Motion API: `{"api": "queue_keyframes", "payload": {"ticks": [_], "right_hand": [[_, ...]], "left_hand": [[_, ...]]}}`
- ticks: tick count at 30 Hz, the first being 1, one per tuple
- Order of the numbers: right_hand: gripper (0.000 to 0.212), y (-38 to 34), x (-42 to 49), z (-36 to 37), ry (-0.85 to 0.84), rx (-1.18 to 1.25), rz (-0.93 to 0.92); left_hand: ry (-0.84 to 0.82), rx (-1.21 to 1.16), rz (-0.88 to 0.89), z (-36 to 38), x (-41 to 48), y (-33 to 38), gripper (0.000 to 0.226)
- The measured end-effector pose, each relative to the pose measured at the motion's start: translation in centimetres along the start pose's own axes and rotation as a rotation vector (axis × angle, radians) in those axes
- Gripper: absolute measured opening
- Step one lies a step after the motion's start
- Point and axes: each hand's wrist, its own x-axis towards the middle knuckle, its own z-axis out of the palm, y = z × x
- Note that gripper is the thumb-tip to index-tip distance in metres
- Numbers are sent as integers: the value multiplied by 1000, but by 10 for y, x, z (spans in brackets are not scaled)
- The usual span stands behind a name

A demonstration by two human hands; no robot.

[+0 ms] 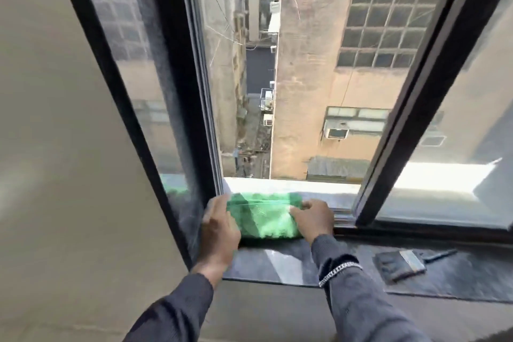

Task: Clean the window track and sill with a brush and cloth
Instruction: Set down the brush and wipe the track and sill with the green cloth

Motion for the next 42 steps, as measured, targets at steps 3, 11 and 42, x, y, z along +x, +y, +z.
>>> {"api": "queue_keyframes", "payload": {"ticks": [3, 11, 42], "right_hand": [[21, 18, 18, 9, 147, -338, -173], [56, -14, 12, 104, -363, -671, -835], [63, 1, 35, 96, -365, -825, -1111]], "left_hand": [[-126, 145, -75, 12, -40, -42, 45], [-403, 552, -30, 40, -65, -70, 70], [-595, 727, -89, 43, -62, -66, 74]]}}
